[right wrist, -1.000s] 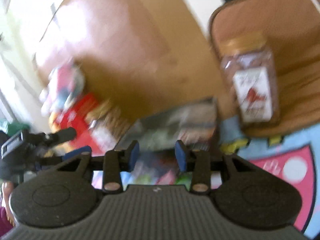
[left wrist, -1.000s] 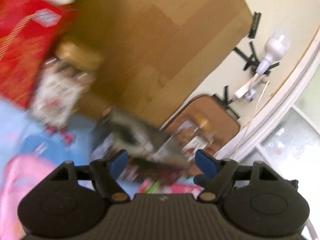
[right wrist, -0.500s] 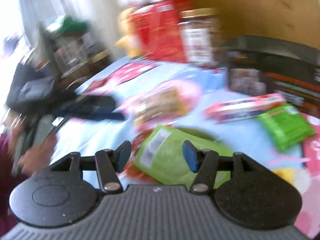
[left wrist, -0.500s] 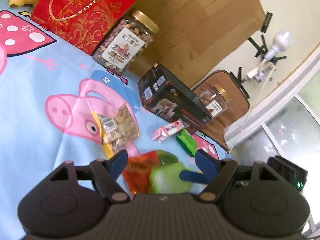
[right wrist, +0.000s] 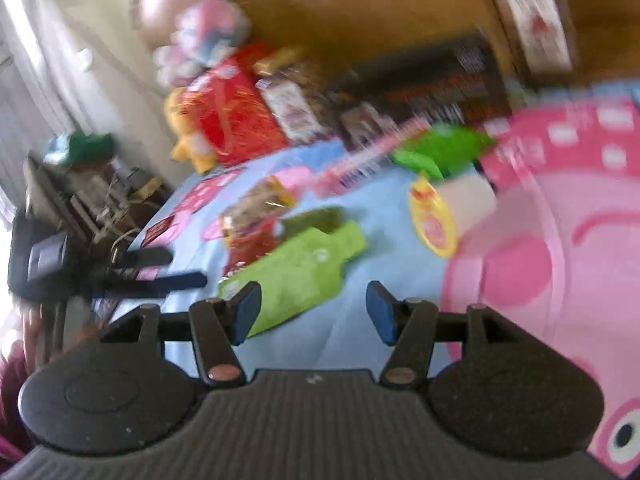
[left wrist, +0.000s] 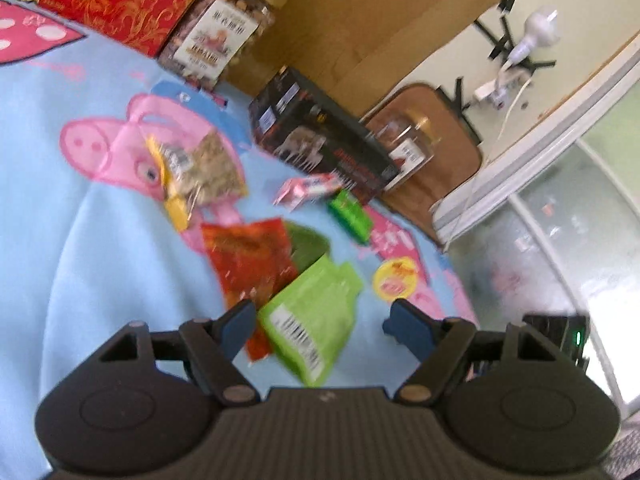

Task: Organize snacks

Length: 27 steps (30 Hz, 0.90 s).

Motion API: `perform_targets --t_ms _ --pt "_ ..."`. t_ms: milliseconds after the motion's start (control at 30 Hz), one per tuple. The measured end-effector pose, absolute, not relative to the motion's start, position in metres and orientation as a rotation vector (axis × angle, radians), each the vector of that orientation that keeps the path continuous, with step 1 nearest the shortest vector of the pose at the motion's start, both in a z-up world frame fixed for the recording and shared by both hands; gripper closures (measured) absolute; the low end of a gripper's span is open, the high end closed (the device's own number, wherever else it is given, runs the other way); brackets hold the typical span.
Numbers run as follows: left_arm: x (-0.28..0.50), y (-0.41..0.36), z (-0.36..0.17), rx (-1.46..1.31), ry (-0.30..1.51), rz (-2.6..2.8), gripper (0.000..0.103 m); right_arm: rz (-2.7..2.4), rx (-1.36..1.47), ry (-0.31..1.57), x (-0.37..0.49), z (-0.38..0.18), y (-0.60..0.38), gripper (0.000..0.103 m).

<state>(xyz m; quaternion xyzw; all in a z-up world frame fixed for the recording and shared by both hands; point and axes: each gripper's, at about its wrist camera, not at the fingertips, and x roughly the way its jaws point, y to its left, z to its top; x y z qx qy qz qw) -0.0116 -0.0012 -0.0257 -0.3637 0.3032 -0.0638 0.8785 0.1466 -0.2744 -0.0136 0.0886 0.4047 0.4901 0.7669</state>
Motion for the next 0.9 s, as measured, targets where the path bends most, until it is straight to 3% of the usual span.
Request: perform_targets --t_ms 167,233,333,367,400,467,567,733,867,900 --pt "-0.007 -0.007 -0.036 -0.778 0.641 -0.139 0.03 1.055 0.402 0.943 0.164 -0.032 -0.263 0.043" --pt "-0.006 -0.011 -0.036 -0.769 0.643 -0.144 0.033 1.058 0.438 0.948 0.167 -0.034 -0.258 0.049" --pt "-0.01 -0.012 -0.037 -0.755 0.634 -0.118 0.049 1.018 0.395 0.92 0.16 -0.034 -0.256 0.075" --pt "-0.012 -0.011 -0.038 -0.762 0.631 -0.112 0.057 1.021 0.391 0.924 0.16 -0.034 -0.258 0.088" --pt "-0.013 -0.01 -0.04 -0.772 0.628 -0.113 0.065 1.036 0.407 0.945 0.158 -0.037 -0.259 0.094" --pt "-0.016 -0.008 -0.043 -0.785 0.624 -0.12 0.077 1.072 0.427 0.969 0.156 -0.042 -0.265 0.094" --pt "-0.021 -0.006 -0.043 -0.803 0.605 -0.142 0.086 1.11 0.393 0.977 0.141 -0.045 -0.261 0.093" --pt "-0.032 0.013 -0.045 -0.929 0.565 -0.192 0.092 1.185 0.457 1.04 0.134 -0.049 -0.257 0.088" --pt "-0.043 0.027 -0.044 -1.031 0.489 -0.253 0.092 1.266 0.584 1.086 0.132 -0.048 -0.26 0.056" --pt "-0.045 0.029 -0.042 -1.052 0.465 -0.282 0.092 1.274 0.602 1.093 0.131 -0.047 -0.259 0.053"
